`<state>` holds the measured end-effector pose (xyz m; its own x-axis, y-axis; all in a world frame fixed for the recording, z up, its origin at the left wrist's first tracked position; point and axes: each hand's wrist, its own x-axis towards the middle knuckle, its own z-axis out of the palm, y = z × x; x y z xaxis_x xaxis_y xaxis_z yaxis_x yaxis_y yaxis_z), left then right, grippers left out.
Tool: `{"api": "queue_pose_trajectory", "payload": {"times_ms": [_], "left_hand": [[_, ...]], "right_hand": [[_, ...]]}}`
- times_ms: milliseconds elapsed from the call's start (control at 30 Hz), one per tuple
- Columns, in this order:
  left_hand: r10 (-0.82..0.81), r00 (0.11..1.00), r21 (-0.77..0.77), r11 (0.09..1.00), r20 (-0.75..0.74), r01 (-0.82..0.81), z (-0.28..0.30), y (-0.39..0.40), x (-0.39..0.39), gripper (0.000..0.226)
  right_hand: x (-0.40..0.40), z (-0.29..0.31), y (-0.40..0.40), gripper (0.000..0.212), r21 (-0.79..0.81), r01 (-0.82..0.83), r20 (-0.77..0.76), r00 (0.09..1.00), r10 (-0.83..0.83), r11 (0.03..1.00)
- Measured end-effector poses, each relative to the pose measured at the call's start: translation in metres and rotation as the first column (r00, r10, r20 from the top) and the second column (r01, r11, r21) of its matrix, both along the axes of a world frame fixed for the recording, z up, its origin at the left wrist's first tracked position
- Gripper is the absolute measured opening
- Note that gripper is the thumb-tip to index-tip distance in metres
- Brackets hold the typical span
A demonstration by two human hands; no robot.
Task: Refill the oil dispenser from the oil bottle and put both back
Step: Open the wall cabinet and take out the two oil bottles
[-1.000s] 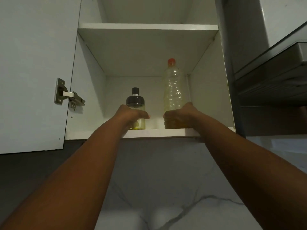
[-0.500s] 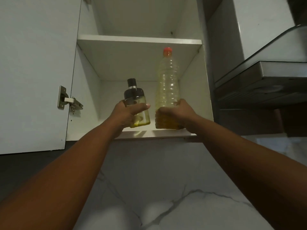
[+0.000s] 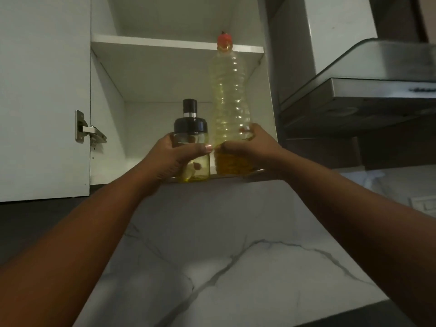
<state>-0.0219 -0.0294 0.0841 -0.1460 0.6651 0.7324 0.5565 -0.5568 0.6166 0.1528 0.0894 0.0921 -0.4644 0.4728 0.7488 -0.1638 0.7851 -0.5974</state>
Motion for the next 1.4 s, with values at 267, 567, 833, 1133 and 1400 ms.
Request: {"api": "queue_pose_trajectory", "payload": {"times_ms": [267, 567, 833, 1133, 1400], "left_hand": [[0.071, 0.997, -0.054, 0.996, 0.025, -0.070, -0.060, -0.022, 0.025, 0.055], [0.126, 0.986, -0.220, 0.970, 0.109, -0.100, -0.169, -0.022, 0.070, 0.062], [0.231, 0.952, -0.383, 0.913, 0.199, -0.142, -0.270, -0.019, 0.103, 0.086], [0.395, 0.876, -0.561, 0.806, 0.276, -0.187, -0.365, -0.018, 0.092, 0.066], [0.406, 0.857, -0.661, 0.743, 0.318, -0.107, -0.428, -0.008, 0.059, 0.071]], "right_hand": [[0.037, -0.059, -0.015, 0.026, -0.032, -0.060, 0.058, 0.996, 0.062, 0.998], [0.075, -0.171, -0.022, 0.059, -0.235, -0.111, 0.183, 0.971, 0.156, 0.966], [0.096, -0.283, -0.003, 0.075, -0.296, -0.043, 0.304, 0.943, 0.136, 0.954], [0.089, -0.379, 0.000, 0.079, -0.479, -0.009, 0.310, 0.934, 0.179, 0.878], [0.066, -0.443, 0.001, 0.089, -0.597, 0.120, 0.358, 0.924, 0.130, 0.794]]}}
